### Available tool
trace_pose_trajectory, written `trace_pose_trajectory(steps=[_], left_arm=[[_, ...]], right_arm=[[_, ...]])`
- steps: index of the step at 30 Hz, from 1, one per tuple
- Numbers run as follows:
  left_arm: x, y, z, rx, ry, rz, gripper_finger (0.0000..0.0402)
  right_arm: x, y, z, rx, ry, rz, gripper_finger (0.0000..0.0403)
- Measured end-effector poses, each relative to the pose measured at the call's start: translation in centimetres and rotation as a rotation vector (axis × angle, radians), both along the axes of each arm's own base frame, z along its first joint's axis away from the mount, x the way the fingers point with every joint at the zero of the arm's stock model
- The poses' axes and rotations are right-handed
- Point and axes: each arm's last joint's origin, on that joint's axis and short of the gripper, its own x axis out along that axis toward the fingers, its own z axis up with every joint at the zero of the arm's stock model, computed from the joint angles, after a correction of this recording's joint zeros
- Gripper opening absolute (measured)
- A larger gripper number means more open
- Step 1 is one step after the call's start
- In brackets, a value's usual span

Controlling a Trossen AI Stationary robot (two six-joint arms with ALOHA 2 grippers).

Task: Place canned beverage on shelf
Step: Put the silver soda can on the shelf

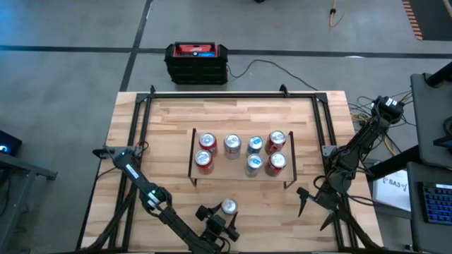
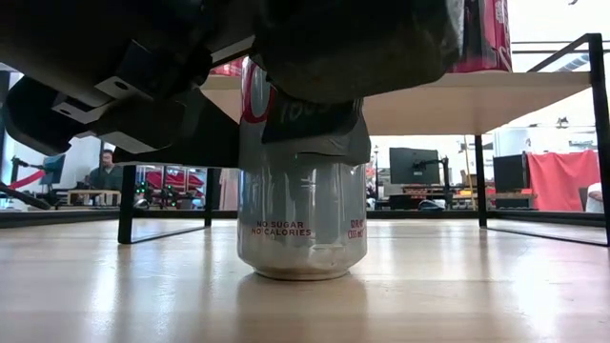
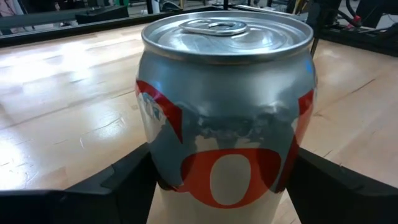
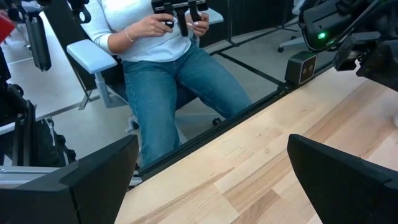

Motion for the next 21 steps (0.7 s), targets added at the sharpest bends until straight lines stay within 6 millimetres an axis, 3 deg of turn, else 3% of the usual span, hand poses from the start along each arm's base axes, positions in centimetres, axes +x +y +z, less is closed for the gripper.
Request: trace_pose_trajectory(steps=[11, 18, 21], left_arm=[[-0.6, -0.3, 1.0, 0.011, 0.026, -0.017, 0.0279], [-0.7, -0.7, 4.1, -0.037, 0.021, -0.032, 0.0279], [-0.9, -0.6, 6.6, -0.052, 0.002, -0.045, 0.0279]], right_arm=[[0.0, 0.0, 0.0, 0.000, 0.000, 0.000, 0.0400], [0.0, 0.0, 0.0, 0.000, 0.002, 0.000, 0.0400], [0.0, 0.0, 0.0, 0.000, 0.000, 0.000, 0.0400]])
